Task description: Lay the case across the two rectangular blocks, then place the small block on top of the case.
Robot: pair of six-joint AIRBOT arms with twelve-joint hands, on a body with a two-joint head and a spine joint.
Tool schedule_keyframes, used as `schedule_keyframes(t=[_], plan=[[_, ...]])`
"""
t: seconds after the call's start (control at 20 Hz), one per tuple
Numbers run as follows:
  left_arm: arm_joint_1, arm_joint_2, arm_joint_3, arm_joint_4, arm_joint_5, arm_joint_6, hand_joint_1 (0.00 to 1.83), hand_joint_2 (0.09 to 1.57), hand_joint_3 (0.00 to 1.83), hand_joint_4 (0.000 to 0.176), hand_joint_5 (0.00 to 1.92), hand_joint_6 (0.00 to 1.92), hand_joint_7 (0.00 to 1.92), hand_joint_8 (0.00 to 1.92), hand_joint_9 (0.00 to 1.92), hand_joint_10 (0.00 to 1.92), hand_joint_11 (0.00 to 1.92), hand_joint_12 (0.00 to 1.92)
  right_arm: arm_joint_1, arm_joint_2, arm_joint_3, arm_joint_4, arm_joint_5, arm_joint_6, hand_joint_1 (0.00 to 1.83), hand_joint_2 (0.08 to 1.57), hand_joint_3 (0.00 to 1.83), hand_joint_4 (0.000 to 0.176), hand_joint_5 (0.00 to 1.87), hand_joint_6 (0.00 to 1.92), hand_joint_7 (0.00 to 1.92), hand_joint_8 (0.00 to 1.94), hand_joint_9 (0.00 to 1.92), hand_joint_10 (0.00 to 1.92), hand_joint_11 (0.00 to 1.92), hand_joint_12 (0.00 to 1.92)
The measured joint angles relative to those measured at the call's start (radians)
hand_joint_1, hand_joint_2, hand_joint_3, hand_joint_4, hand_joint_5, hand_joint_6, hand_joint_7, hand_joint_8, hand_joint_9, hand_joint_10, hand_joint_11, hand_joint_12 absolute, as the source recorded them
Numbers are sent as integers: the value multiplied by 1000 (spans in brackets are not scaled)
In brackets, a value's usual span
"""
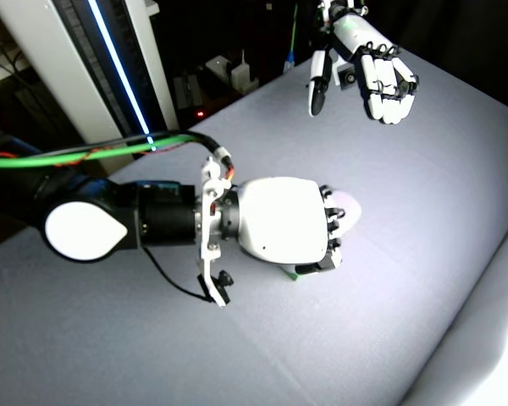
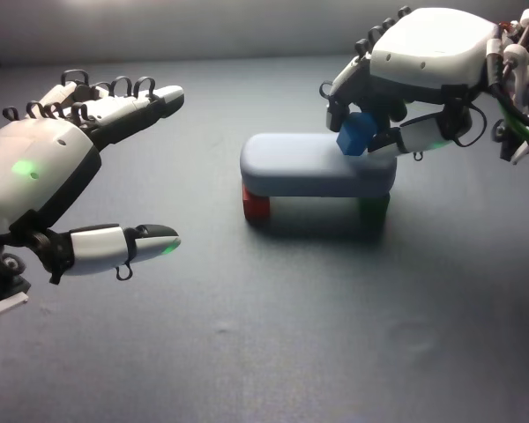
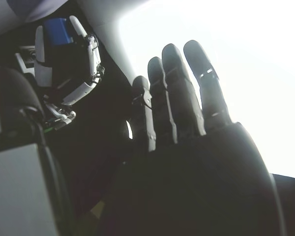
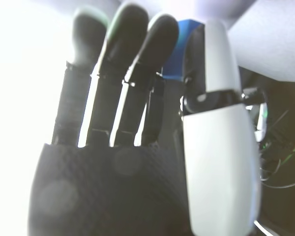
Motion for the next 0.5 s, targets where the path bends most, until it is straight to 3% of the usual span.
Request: schedule_keyframes(t=[0.05, 0.1, 0.15, 0.2, 0.25, 0.3, 0.35, 0.4, 0.45, 0.5], plan=[[0, 0, 0, 0, 0, 0, 988, 923, 2, 60, 338, 1, 376, 3, 404, 0, 0, 925, 0, -1, 2, -2, -5, 0, 1272, 1069, 0, 0, 1065, 677, 1111, 1010, 1012, 1238, 845, 1688], [0, -3, 1, -1, 0, 0, 985, 927, 2, 59, 341, 1, 377, 2, 406, 1, 0, 940, 4, -2, 2, -7, -11, 0, 1195, 1066, 5, 0, 1073, 798, 1053, 1039, 987, 1375, 868, 1770], [-2, -5, 1, -2, 0, 0, 985, 929, 2, 59, 345, 3, 388, 6, 407, 1, 0, 943, 8, -4, 3, -21, -14, 0, 1242, 1078, 0, 0, 1058, 737, 1065, 1044, 932, 1294, 793, 1713], [-2, -6, 1, 3, 3, -1, 977, 930, 2, 63, 348, 2, 394, 5, 414, 3, 0, 969, 11, -12, 4, -32, -23, 0, 1233, 1081, 1, 0, 1042, 831, 1065, 950, 902, 1115, 713, 1592], [-2, -6, 1, 5, 3, -1, 998, 935, 2, 57, 345, 0, 383, 2, 395, 1, 0, 941, 11, -15, 4, -40, -26, 0, 1226, 1086, 1, 30, 1047, 893, 1033, 921, 862, 1013, 621, 1563], [-2, -6, 1, 5, 3, -1, 991, 933, 0, 57, 345, 0, 374, 0, 394, 2, 0, 935, 11, -19, 3, -48, -29, 0, 1225, 1088, 1, 35, 1054, 864, 1019, 963, 862, 1000, 600, 1560], [-2, -6, 1, 2, 3, -1, 979, 929, 0, 61, 340, 0, 366, 0, 396, 2, 0, 949, 11, -19, 3, -48, -32, 0, 1232, 1086, 0, 3, 1053, 807, 1033, 1012, 920, 1122, 735, 1614], [-3, -6, 1, 2, 3, -1, 973, 927, 0, 64, 340, 0, 366, 0, 401, 4, 0, 954, 14, -19, 4, -49, -36, 0, 1179, 1061, 0, 0, 1094, 792, 965, 1268, 907, 1532, 801, 1860], [-3, -6, 1, 2, 3, -1, 976, 924, 0, 72, 342, 1, 363, 0, 399, 3, 0, 954, 14, -19, 4, -50, -38, 0, 1244, 1087, 1, 0, 1086, 668, 989, 1224, 869, 1493, 783, 1863], [-3, -6, 1, 3, 2, -2, 983, 922, 0, 61, 352, 2, 371, 2, 407, 4, 0, 972, 14, -19, 4, -50, -39, 0, 1227, 1091, 0, 0, 1040, 831, 1022, 1030, 876, 1227, 742, 1690]])
